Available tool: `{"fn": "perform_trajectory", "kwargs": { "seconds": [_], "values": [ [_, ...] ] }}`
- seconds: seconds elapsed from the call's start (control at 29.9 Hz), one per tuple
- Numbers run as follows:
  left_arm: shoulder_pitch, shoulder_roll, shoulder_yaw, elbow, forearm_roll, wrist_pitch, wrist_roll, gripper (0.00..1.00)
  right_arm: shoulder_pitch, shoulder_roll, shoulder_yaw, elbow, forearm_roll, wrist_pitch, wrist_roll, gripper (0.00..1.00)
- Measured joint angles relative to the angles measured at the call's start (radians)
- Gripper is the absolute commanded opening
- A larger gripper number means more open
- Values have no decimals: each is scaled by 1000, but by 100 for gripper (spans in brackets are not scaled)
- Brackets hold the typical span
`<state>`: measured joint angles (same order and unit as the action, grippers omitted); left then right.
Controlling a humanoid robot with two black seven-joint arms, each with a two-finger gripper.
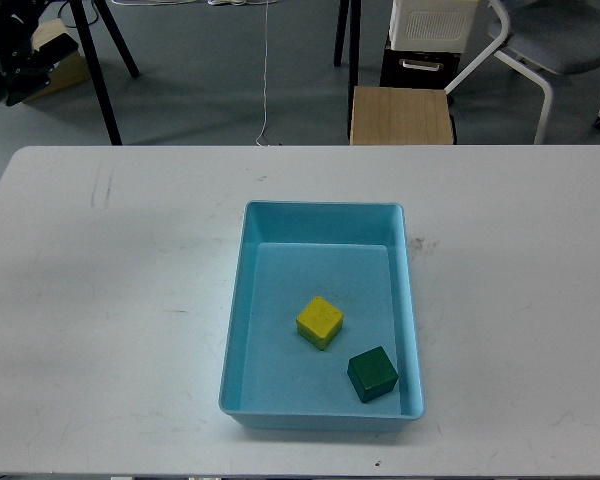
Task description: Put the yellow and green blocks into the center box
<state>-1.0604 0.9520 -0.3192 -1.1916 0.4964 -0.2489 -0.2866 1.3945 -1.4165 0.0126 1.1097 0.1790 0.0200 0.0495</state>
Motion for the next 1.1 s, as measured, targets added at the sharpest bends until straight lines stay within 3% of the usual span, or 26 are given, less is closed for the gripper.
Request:
{"fn": "perform_trajectory", "kwargs": {
  "seconds": [0.4,0.5,0.7,0.94,1.0,1.1],
  "values": [
    [31,78,-77,-8,-88,4,-3,100,-10,-43,-25,-1,-9,34,12,99],
    [67,82,-80,-8,-122,14,-7,100,-19,-43,-56,9,-13,39,34,99],
    [127,93,-81,-8,-254,19,-17,99,-56,-41,-138,77,-25,48,151,99],
    [177,70,-81,-22,-463,8,-111,99,-133,1,-220,197,-142,80,321,99],
    [181,58,-81,-33,-527,7,-120,99,-138,18,-217,235,-93,75,355,99],
    [190,24,-81,-39,-603,7,-121,99,-140,64,-212,252,109,73,367,99]
  ]
}}
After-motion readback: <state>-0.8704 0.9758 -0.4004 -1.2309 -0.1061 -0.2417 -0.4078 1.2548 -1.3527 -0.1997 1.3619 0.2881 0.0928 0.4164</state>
